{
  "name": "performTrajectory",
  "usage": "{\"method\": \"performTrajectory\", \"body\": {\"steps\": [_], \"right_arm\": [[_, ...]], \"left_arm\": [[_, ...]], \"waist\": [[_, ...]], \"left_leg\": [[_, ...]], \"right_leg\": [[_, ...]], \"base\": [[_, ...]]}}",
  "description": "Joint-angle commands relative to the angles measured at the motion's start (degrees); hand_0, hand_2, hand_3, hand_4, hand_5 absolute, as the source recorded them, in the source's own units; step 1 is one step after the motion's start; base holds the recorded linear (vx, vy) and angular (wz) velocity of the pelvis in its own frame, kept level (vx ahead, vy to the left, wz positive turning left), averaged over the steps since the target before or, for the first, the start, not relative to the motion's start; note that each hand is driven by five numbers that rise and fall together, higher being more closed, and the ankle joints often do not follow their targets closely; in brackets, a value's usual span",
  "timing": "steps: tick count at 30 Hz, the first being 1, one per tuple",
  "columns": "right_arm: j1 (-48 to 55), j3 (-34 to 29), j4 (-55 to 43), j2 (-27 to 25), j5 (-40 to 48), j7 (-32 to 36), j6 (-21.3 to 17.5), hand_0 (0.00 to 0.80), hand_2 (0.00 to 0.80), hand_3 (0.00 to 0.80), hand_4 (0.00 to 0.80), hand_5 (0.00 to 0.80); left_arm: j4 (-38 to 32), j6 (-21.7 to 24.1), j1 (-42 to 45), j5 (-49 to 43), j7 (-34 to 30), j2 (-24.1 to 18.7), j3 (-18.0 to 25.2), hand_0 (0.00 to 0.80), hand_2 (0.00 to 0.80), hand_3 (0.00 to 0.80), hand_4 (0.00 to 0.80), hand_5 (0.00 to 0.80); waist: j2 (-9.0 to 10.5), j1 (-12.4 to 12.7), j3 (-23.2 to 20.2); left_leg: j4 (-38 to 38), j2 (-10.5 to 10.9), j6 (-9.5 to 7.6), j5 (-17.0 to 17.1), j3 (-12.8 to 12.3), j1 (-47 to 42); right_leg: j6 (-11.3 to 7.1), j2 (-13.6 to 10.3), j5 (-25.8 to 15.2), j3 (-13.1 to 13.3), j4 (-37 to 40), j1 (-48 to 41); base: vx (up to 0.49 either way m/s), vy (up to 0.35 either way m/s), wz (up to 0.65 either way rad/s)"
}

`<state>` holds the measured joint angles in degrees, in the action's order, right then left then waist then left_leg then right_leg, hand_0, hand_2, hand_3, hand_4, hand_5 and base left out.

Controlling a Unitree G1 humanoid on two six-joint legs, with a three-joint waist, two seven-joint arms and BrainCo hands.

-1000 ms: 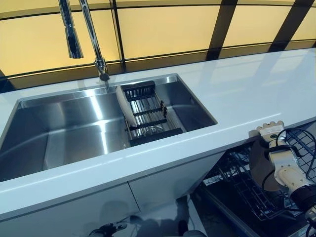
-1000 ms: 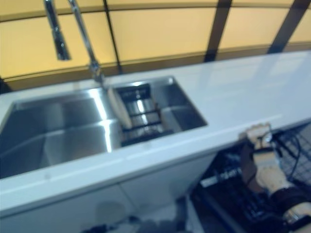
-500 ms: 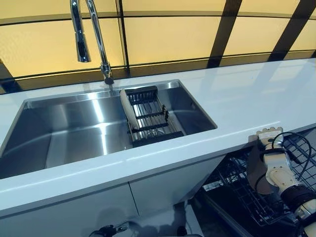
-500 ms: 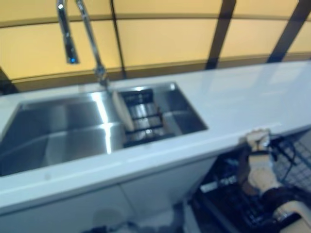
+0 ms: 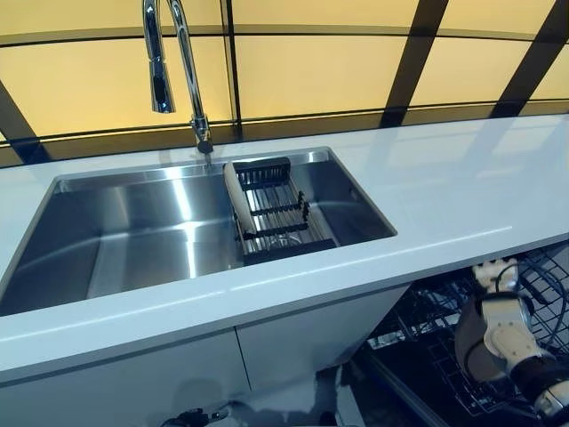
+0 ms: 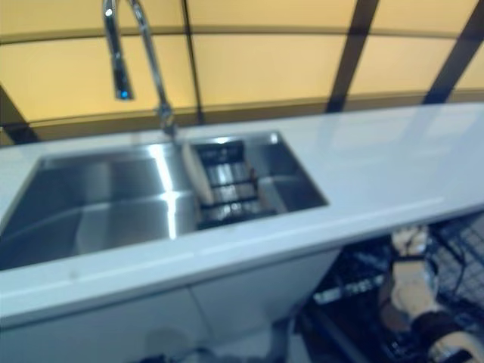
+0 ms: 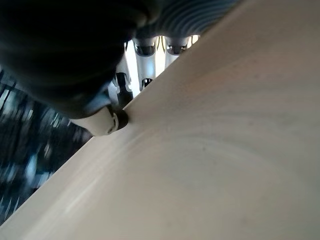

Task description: Take plates into dishwasher

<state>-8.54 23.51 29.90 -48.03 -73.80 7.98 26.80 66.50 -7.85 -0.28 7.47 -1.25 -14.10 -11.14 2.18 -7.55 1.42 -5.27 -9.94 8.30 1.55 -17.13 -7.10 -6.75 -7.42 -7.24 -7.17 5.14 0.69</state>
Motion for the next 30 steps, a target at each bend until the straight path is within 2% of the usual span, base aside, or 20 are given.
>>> {"method": "performTrajectory", "body": {"steps": [1,7,11,20,25,30], "right_arm": [[-1.3,-5.2,2.8,-2.0,-5.8,-4.0,0.9,0.8,0.8,0.8,0.8,0.8],[1.4,-9.0,4.4,-4.1,-5.9,-7.9,0.4,0.8,0.8,0.8,0.8,0.8],[1.3,-10.4,5.5,-5.0,-3.0,-11.7,-1.5,0.8,0.8,0.8,0.8,0.8],[-0.3,-8.4,4.6,-2.3,6.3,-18.0,-6.0,0.8,0.8,0.8,0.8,0.8],[-1.1,-7.5,0.1,-1.2,5.1,-16.5,-6.8,0.8,0.8,0.8,0.8,0.8],[-3.1,-4.6,-1.8,-1.1,-0.1,-15.6,-10.1,0.8,0.8,0.8,0.8,0.8]], "left_arm": [[0.7,1.1,-4.1,-1.7,0.7,-2.9,0.1,0.0,0.0,0.0,0.0,0.0],[1.2,0.9,-4.3,-1.0,1.1,-3.2,0.4,0.0,0.0,0.0,0.0,0.0],[1.5,0.7,-4.7,-0.5,1.5,-3.2,0.1,0.0,0.0,0.0,0.0,0.0],[1.3,0.8,-5.0,0.4,2.1,-2.4,-0.5,0.0,0.0,0.0,0.0,0.0],[1.0,1.2,-4.6,0.4,2.1,-1.8,0.0,0.0,0.0,0.0,0.0,0.0],[0.9,1.2,-4.5,0.5,1.9,-1.5,-0.2,0.0,0.0,0.0,0.0,0.0]], "waist": [[2.89,0.0,3.6],[3.22,-0.8,3.3],[3.35,-1.0,3.1],[2.83,-0.9,3.5],[2.28,-0.9,3.5],[2.0,-0.5,3.5]], "left_leg": [[0.3,0.1,-5.48,-5.9,-0.7,-4.1],[0.4,0.0,-5.54,-6.1,-1.4,-4.2],[0.5,-0.1,-5.42,-6.0,-1.5,-4.0],[0.5,0.3,-5.6,-6.1,-1.1,-4.1],[0.4,0.8,-5.65,-6.0,-0.6,-4.0],[0.3,1.0,-5.58,-6.0,-0.3,-4.0]], "right_leg": [[-6.13,-2.8,-1.6,0.4,-0.7,3.0],[-6.12,-2.4,-1.6,1.2,-0.6,3.3],[-6.03,-2.1,-1.6,1.5,-0.5,3.3],[-5.7,-2.1,-1.3,1.6,-0.5,3.0],[-5.53,-2.2,-1.3,1.6,-0.4,3.0],[-5.56,-2.5,-1.2,1.3,-0.4,2.8]], "base": [[-0.02,-0.029,-0.03],[-0.005,-0.005,-0.02],[-0.01,-0.004,-0.05],[0.0,0.0,0.0],[-0.006,0.013,0.0],[-0.001,0.006,0.0]]}}
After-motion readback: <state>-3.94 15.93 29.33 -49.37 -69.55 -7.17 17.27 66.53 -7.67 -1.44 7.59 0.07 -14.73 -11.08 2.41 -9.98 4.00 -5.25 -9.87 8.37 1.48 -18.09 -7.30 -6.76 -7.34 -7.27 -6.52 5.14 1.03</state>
